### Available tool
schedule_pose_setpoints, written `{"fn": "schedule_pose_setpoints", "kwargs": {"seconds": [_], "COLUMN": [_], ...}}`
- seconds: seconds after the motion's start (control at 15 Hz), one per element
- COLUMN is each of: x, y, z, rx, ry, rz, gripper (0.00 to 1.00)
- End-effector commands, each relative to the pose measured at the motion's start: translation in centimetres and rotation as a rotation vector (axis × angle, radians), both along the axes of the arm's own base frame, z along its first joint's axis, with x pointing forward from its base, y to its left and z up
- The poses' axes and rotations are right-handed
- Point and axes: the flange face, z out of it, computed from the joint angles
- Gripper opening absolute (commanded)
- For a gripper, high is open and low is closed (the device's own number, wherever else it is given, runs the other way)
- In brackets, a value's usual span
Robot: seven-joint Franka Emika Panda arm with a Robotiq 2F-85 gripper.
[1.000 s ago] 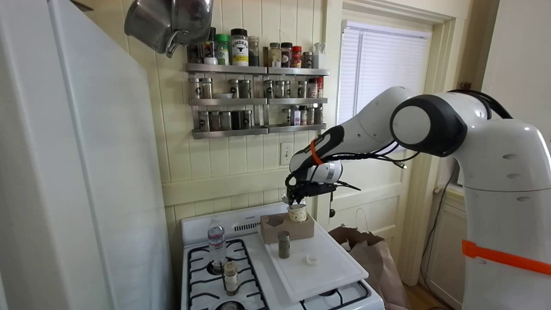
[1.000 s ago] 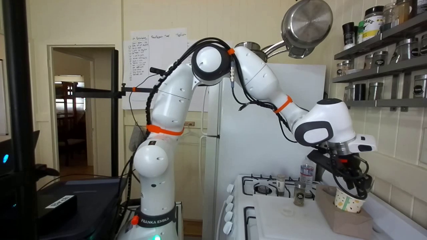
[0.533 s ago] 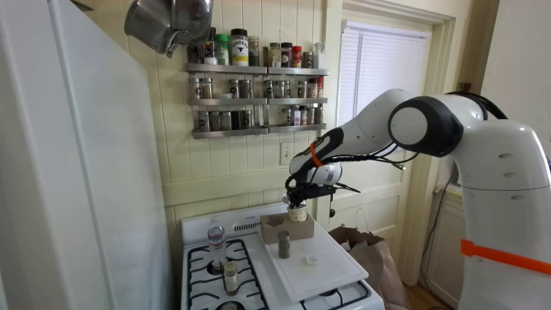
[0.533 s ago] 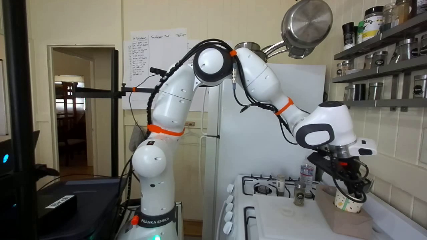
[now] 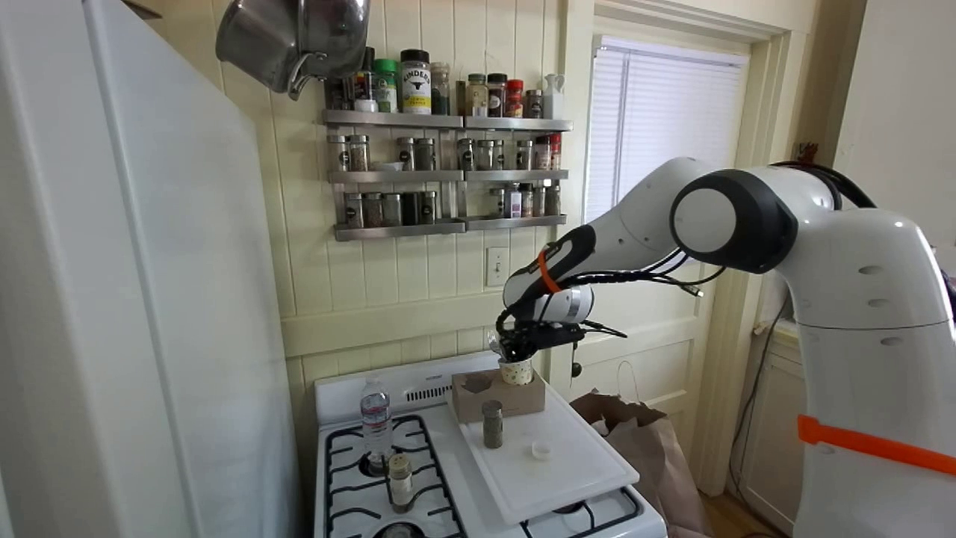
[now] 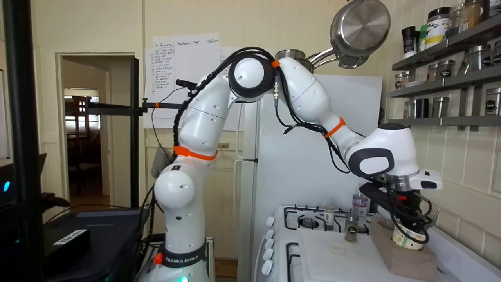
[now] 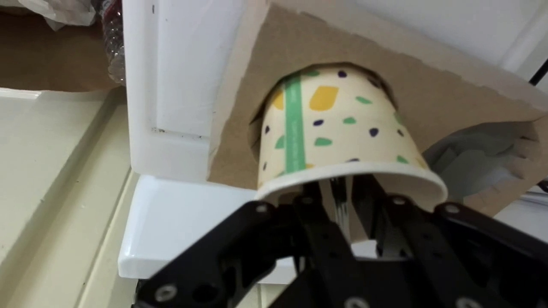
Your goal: Remove the fork from the paper cup and put it on the stove on the left
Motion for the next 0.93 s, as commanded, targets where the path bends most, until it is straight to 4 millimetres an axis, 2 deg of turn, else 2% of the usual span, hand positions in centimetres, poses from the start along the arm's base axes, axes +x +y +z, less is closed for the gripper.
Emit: {"fn": "schedule_pose_setpoints", "kwargs": {"seconds": [0.0,0.07,0.27,0.33,0.47,0.53,0.73,0.87], "x": [1.1,1.4,2.2,2.5,2.9,3.0,3.0,1.9], "y": [-0.3,-0.3,-0.2,-0.1,0.1,0.1,0.8,1.9], "z": [-0.7,-0.9,-1.4,-1.7,-2.1,-1.9,-0.6,1.7], "rx": [-0.022,-0.035,-0.065,-0.073,-0.084,-0.090,-0.085,-0.095], "ry": [0.018,0.018,0.027,0.029,0.032,0.027,0.008,-0.030], "rz": [0.017,0.026,0.051,0.062,0.078,0.086,0.096,0.134], "gripper": [0.32,0.40,0.37,0.30,0.06,0.00,0.03,0.03]}}
